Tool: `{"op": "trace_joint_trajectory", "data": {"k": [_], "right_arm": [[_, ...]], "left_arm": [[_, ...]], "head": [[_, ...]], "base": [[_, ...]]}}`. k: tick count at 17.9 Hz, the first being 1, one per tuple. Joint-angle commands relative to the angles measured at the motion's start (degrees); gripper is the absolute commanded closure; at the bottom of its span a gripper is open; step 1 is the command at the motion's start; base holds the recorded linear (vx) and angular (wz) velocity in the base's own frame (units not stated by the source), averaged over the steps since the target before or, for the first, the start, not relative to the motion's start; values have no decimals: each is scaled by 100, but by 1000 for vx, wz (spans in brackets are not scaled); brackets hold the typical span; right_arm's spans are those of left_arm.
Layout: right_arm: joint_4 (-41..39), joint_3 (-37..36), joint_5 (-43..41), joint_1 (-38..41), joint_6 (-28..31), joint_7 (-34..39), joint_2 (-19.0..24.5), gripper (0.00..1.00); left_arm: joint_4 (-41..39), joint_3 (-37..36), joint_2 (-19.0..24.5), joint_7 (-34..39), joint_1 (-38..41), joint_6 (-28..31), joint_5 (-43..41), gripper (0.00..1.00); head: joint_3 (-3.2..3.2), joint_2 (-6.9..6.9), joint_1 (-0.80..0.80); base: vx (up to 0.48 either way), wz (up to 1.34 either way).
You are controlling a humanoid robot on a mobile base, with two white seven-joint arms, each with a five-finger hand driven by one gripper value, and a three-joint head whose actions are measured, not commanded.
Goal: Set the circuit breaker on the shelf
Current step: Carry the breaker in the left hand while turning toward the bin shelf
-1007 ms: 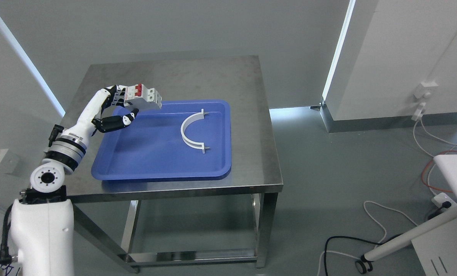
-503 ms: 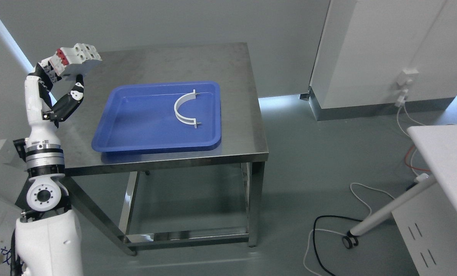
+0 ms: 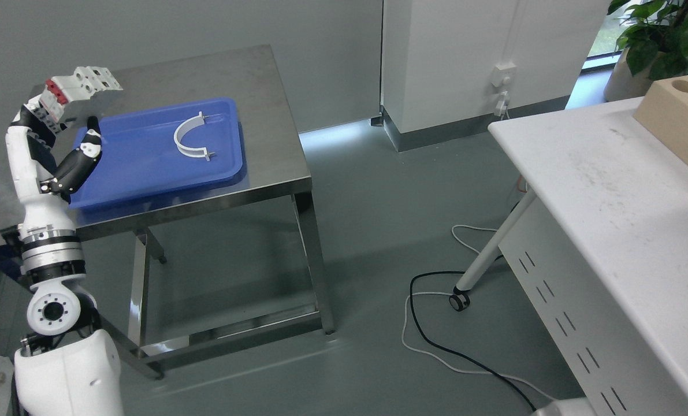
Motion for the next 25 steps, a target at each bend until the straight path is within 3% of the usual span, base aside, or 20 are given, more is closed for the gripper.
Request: {"op": "trace_joint_trajectory", "data": {"k": [1, 11, 18, 22, 25], "right_arm": [[0, 114, 1, -1, 165, 6, -100, 0], [0, 114, 1, -1, 165, -3, -100, 0], [0, 114, 1, -1, 174, -3, -100, 0], [0, 114, 1, -1, 173, 6, -100, 0], [0, 114, 1, -1, 174, 6, -100, 0]], "left_arm": [[-415, 395, -10, 3, -112, 152, 47, 77], [-415, 307, -10, -32, -473, 231, 47, 77], [-416, -289, -10, -435, -569, 275, 38, 77], [-372, -738, -6, -936, -596, 863, 21, 77], [145, -975, 478, -1165, -885, 899, 3, 76]], "head": [[0, 0, 0], [0, 0, 0], [0, 0, 0], [0, 0, 0], [0, 0, 0]], "base": [[-288, -76], [-364, 377], [-270, 1391], [-123, 1471], [-57, 1123]]}}
